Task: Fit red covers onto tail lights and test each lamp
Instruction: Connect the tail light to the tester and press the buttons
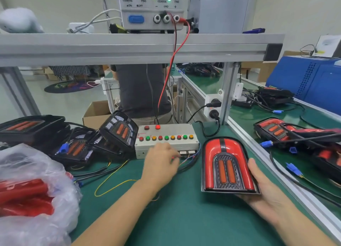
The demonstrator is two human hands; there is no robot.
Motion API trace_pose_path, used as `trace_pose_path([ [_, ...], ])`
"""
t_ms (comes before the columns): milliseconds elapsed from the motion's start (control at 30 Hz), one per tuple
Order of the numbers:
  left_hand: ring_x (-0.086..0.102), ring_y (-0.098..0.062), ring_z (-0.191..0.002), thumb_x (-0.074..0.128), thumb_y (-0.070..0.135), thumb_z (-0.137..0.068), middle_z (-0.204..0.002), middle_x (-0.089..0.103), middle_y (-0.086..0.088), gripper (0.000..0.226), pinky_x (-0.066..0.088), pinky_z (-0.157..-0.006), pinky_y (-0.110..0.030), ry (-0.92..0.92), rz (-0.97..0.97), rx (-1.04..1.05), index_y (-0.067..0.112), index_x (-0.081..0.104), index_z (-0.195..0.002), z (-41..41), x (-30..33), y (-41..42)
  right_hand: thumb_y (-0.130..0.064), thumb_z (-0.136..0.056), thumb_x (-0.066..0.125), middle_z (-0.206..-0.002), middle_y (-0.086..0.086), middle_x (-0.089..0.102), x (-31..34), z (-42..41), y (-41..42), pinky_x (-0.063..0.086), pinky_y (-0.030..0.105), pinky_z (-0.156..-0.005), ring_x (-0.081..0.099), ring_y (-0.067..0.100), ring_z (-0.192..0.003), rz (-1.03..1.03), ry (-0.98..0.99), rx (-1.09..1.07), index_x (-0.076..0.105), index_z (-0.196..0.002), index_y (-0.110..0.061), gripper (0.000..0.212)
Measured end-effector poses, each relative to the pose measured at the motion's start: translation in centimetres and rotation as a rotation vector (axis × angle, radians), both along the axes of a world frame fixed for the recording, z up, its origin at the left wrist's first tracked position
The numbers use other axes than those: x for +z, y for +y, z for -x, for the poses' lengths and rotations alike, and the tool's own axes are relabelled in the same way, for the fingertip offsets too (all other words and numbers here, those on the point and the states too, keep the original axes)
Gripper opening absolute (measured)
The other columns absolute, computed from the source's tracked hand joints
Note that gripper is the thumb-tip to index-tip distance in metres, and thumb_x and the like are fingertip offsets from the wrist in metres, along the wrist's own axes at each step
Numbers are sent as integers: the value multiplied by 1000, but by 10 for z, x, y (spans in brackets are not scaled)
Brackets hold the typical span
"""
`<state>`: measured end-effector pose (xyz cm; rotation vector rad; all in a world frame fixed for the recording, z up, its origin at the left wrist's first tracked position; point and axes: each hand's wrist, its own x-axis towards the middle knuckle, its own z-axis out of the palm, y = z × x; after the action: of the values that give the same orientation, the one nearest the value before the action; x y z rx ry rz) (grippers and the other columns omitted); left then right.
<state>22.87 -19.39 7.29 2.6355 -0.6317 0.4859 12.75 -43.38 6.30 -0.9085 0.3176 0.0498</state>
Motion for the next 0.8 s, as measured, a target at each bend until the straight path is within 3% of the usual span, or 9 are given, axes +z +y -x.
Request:
trace_pose_path([
  [67,47,-24,-109,52,14,-86,-116,57,-2,35,38,-88,-34,-69,11,235,20,65,-118,-10,13,14,-47,-81,58,-110,17,72,-2,-2,0,61,45,-74,73,26,-89,-7,3,-32,78,-98,-8,47],
  [167,41,-25,-116,53,16,-83,-128,45,-4,52,36,-91,-34,9,-154,442,19,47,-135,-21,20,33,-49,-80,60,-113,17,71,-6,-2,-2,57,46,-79,72,27,-93,-29,20,-70,68,-115,-7,55],
  [400,40,-24,-121,57,22,-84,-131,43,-4,58,34,-95,-34,41,-265,486,21,40,-140,-29,10,44,-51,-78,60,-117,16,69,-10,-1,-3,50,45,-91,64,30,-109,-18,8,-99,66,-119,-8,60],
  [600,42,-24,-119,57,22,-83,-129,45,-3,61,34,-93,-35,13,-272,473,25,38,-140,-30,11,42,-51,-79,59,-112,16,72,-14,1,-4,50,42,-85,73,24,-89,20,1,-84,69,-113,-9,55],
  [800,43,-24,-116,58,23,-82,-126,48,-3,53,33,-92,-36,4,-289,492,23,48,-134,-30,9,48,-52,-81,57,-111,16,72,-14,0,-3,51,40,-80,73,24,-89,22,-3,-86,69,-113,-9,55],
])
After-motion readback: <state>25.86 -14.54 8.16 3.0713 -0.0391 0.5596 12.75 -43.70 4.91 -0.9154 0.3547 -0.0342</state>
